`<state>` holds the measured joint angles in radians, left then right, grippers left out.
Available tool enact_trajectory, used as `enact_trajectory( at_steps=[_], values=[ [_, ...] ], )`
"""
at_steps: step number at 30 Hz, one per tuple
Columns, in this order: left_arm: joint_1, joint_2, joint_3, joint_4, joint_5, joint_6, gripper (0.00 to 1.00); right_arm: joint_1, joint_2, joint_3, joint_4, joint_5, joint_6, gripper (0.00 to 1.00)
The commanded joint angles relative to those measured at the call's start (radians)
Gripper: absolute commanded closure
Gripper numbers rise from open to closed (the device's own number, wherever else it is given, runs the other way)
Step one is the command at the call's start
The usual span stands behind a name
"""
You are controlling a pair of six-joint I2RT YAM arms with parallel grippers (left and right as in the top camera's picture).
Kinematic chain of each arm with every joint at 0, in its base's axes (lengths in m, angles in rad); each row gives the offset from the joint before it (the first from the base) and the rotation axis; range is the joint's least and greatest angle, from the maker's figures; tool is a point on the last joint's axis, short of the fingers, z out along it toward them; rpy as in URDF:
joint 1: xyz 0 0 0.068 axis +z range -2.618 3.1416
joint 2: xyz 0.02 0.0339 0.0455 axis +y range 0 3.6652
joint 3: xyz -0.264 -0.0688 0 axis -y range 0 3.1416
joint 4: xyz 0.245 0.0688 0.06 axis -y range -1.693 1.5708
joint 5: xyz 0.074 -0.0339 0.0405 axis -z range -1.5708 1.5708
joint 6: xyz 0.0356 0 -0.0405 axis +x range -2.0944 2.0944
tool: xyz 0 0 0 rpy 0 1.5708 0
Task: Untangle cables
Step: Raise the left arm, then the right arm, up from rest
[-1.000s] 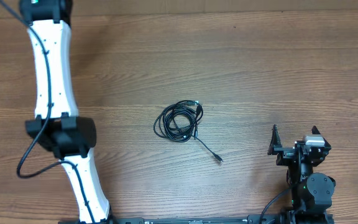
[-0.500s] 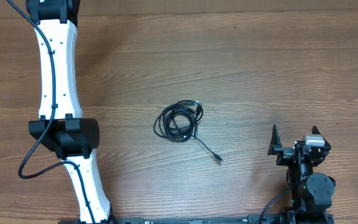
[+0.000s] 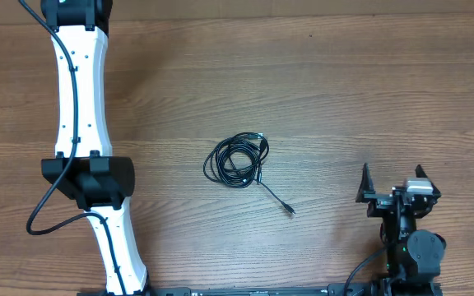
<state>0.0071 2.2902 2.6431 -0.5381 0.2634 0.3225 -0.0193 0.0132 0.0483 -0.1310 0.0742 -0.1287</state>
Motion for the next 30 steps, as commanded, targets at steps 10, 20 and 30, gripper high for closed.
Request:
enact_trajectory(
  at_steps=[10, 20, 30],
  values=[
    [-0.016, -0.034, 0.019, -0.019, 0.025, -0.157, 0.0, -0.003, 0.081, 0.574, 0.192, 0.084, 0.165, 0.0],
    [-0.021, -0.034, 0.019, -0.01, 0.025, -0.229, 0.0, -0.004, 0.809, 1.366, -0.048, 0.155, 0.067, 0.0],
    [-0.021, -0.034, 0.019, -0.039, 0.026, -0.233, 0.01, -0.021, 1.798, 2.314, -0.446, -0.051, 0.073, 0.0]
  ],
)
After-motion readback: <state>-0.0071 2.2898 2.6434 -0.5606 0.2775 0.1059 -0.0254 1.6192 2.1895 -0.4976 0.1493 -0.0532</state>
